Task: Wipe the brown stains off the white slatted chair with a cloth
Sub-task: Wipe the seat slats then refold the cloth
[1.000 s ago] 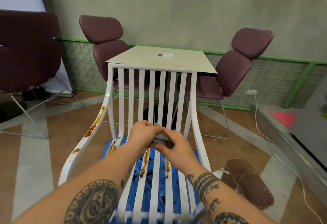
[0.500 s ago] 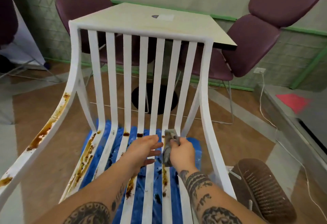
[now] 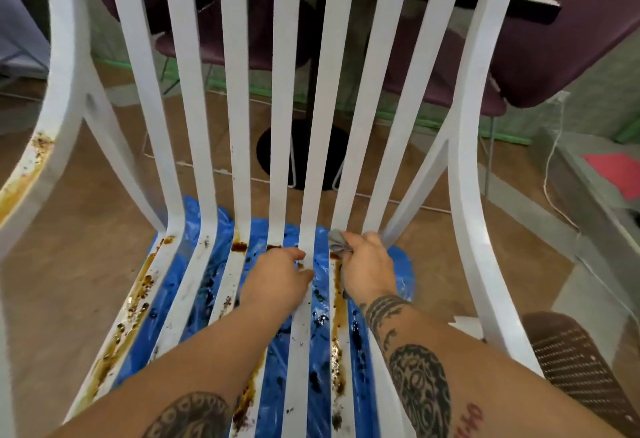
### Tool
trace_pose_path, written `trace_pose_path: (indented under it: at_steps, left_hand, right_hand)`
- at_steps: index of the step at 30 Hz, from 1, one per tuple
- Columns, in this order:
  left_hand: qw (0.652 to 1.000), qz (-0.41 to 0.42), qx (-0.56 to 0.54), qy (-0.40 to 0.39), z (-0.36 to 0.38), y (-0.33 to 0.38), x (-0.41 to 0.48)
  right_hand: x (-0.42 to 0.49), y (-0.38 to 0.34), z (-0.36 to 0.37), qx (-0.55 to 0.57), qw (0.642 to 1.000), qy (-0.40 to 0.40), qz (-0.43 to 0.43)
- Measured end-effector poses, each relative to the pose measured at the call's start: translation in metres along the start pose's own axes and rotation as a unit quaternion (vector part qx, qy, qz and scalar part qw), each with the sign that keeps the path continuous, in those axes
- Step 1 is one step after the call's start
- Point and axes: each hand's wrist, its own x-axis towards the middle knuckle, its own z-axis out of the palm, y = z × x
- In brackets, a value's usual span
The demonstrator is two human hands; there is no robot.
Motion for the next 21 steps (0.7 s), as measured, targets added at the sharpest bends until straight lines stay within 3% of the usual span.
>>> trace_pose_path:
  at_steps: [4,11,14,18,21]
  left_hand:
    - [0.997,-0.008,0.076,-0.006,0.006,-0.009,0.008]
    - [0.998,-0.014,0.065,-0.011,0.005,-0.018,-0.001]
    - [0.997,-0.011,0.074,-0.011,0.003,-0.022,-0.004]
    - [0.997,-0.007,0.076,-0.006,0.004,-0.023,-0.008]
    - [0.996,-0.002,0.09,-0.026,0.005,-0.023,-0.013]
  right_hand:
    - [0.005,-0.001,0.012,-0.127,0.989,-0.059,-0.039]
    - [0.016,-0.011,-0.031,-0.177,0.965,-0.184,-0.06]
    - [0.028,-0.021,-0.047,-0.168,0.978,-0.122,-0.036]
    - [0.011,-0.021,-0.029,-0.159,0.972,-0.161,-0.066]
    - [-0.002,-0.006,-0.005,-0.166,0.974,-0.133,-0.082]
